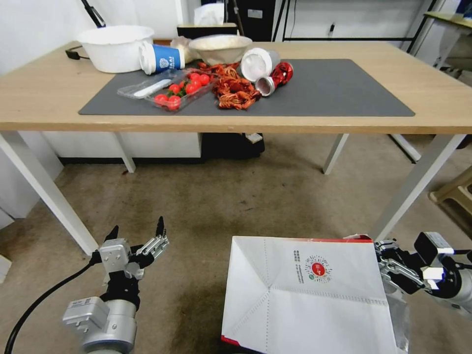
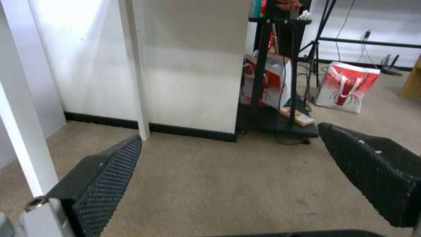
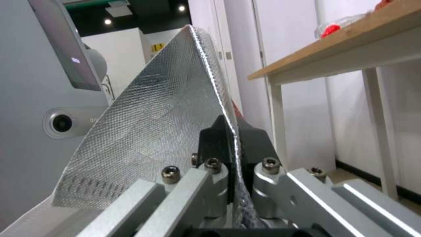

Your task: Pick up the food delivery bag from the floor and place it on the table.

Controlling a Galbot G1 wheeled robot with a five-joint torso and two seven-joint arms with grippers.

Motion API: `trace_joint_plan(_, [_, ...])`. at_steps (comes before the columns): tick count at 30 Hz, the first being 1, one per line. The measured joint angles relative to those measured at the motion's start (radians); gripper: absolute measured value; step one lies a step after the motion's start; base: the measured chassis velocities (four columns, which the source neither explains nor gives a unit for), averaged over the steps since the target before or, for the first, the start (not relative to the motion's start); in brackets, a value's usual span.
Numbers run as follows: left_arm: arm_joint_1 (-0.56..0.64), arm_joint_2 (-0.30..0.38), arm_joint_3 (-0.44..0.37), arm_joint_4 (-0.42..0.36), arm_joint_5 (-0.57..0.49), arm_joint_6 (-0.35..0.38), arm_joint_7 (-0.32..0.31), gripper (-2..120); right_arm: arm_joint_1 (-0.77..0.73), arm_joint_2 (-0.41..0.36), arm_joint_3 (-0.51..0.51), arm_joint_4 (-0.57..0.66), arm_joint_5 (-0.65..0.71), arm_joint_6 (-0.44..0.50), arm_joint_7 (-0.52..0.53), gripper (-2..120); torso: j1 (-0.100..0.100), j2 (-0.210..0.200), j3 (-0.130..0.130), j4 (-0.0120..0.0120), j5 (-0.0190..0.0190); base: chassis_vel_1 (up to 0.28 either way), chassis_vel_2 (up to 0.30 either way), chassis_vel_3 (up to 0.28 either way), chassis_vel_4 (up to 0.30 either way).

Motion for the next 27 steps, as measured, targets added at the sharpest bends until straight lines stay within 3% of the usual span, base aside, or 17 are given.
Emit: trace_joint_plan(27, [-0.008, -0.001, 0.002, 0.0, 0.005, 0.004, 0.005, 100, 0.008, -0.009, 0.004, 0.009, 0.04, 0.008, 0.034, 0, 0.038, 0.144, 0.107, 0.0, 0.0, 0.0, 0.0, 0.0, 0.0])
